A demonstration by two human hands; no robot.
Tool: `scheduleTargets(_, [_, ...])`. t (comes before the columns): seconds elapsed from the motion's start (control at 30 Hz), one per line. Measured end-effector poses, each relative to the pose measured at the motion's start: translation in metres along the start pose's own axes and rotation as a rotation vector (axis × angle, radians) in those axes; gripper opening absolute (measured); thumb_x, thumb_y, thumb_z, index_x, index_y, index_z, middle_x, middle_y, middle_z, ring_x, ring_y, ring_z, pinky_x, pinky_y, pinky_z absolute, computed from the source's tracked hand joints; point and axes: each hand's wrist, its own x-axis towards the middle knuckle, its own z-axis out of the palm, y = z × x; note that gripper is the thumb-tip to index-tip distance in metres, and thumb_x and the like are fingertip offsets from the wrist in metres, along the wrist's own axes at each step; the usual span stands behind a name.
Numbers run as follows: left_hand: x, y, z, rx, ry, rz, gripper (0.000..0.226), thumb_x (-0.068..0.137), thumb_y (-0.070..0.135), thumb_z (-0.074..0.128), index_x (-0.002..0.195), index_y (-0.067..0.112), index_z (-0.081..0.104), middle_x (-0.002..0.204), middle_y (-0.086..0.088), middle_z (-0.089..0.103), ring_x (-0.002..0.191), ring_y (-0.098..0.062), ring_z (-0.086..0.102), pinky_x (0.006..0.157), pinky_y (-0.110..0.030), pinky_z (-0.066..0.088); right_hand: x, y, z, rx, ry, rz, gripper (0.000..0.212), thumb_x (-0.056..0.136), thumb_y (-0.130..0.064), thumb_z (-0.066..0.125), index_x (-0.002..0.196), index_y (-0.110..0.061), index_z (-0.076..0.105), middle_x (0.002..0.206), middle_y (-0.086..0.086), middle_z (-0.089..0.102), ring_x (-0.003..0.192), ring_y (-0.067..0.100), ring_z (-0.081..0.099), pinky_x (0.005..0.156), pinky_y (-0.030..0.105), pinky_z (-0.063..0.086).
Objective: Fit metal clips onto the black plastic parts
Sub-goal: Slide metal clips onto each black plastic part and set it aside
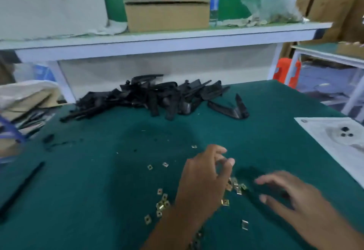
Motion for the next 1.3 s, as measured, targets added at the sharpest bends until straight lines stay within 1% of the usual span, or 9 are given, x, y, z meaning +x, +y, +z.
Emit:
scheduleTargets(0.13, [-0.002,-0.067,-0.054,0.043,0.181,-0.183,0.013,0.098,0.059,0.044,0.104,0.05,0.051,0.101,0.029,0.064,0.099,0.016,0.055,0.078,-0.011,0.042,0.065,-0.023,0.031,-0.062,-0.189,-0.156,0.018,0.094,-0.049,0.062,0.11,-0.052,0.053,0.119,-0.035,0.049,0.119,-0.012,0.044,0.106,0.022,0.038])
scheduleTargets(0.27, [-0.014,-0.118,-0.083,0.03,0.464,-0.286,0.007,0.098,0.047,0.048,0.097,0.044,0.054,0.091,0.024,0.069,0.093,0.011,0.06,0.072,-0.009,0.04,0.119,-0.04,0.045,-0.101,-0.277,-0.2,0.028,0.096,-0.054,0.059,0.122,-0.045,0.053,0.122,-0.028,0.048,0.116,-0.008,0.044,0.097,0.018,0.038])
scheduleTargets(0.4, [-0.01,-0.138,-0.085,-0.175,0.635,-0.365,0.017,0.104,0.037,0.045,0.095,0.033,0.059,0.089,0.022,0.069,0.084,0.004,0.063,0.073,-0.026,0.043,0.162,-0.06,0.067,-0.128,-0.404,-0.248,0.033,0.093,-0.059,0.06,0.122,-0.043,0.056,0.112,-0.027,0.048,0.109,-0.005,0.046,0.092,0.022,0.041])
scheduleTargets(0.6, [-0.007,-0.141,-0.08,-0.18,0.601,-0.371,0.016,0.102,0.04,0.045,0.095,0.034,0.057,0.084,0.016,0.072,0.076,-0.004,0.064,0.068,-0.027,0.044,0.267,-0.099,0.109,-0.02,-0.294,-0.151,0.028,0.098,-0.042,0.063,0.124,-0.03,0.061,0.126,-0.007,0.059,0.105,0.01,0.056,0.082,0.024,0.046])
scheduleTargets(0.73, [-0.004,-0.144,-0.079,-0.192,0.62,-0.379,0.014,0.101,0.034,0.049,0.092,0.033,0.059,0.079,0.015,0.072,0.076,-0.002,0.065,0.064,-0.01,0.042,0.334,-0.119,0.139,0.02,-0.23,-0.015,0.046,0.1,-0.041,0.058,0.144,-0.035,0.045,0.148,0.014,0.043,0.105,0.032,0.06,0.088,0.04,0.05])
scheduleTargets(0.83, [-0.003,-0.147,-0.078,-0.202,0.611,-0.373,0.013,0.1,0.031,0.051,0.091,0.027,0.06,0.075,0.014,0.073,0.07,-0.003,0.066,0.063,-0.009,0.043,0.366,-0.13,0.158,-0.08,-0.232,0.13,0.06,0.1,-0.051,0.053,0.154,-0.041,0.03,0.16,0.019,0.02,0.139,0.046,0.035,0.114,0.055,0.036])
scheduleTargets(1.0, [0.0,-0.152,-0.08,-0.197,0.607,-0.354,0.016,0.1,0.036,0.048,0.09,0.029,0.059,0.072,0.015,0.072,0.068,-0.002,0.066,0.064,-0.01,0.044,0.382,-0.138,0.177,-0.16,-0.259,0.209,0.066,0.102,-0.052,0.048,0.159,-0.037,0.017,0.162,0.017,0.023,0.146,0.044,0.019,0.114,0.055,0.029])
scheduleTargets(1.2, [-0.001,-0.157,-0.078,-0.18,0.598,-0.356,0.02,0.103,0.042,0.046,0.092,0.032,0.058,0.075,0.018,0.072,0.071,-0.002,0.066,0.061,-0.012,0.043,0.35,-0.133,0.17,-0.024,-0.227,0.062,0.048,0.1,-0.046,0.056,0.144,-0.04,0.038,0.142,0.016,0.042,0.134,0.038,0.035,0.098,0.043,0.039])
scheduleTargets(1.3, [-0.002,-0.158,-0.078,-0.166,0.589,-0.361,0.013,0.1,0.041,0.046,0.091,0.042,0.055,0.077,0.018,0.072,0.07,-0.004,0.065,0.061,-0.011,0.042,0.312,-0.132,0.15,0.2,-0.265,-0.072,0.04,0.098,-0.041,0.06,0.134,-0.049,0.044,0.124,0.011,0.052,0.08,0.016,0.06,0.068,0.03,0.048])
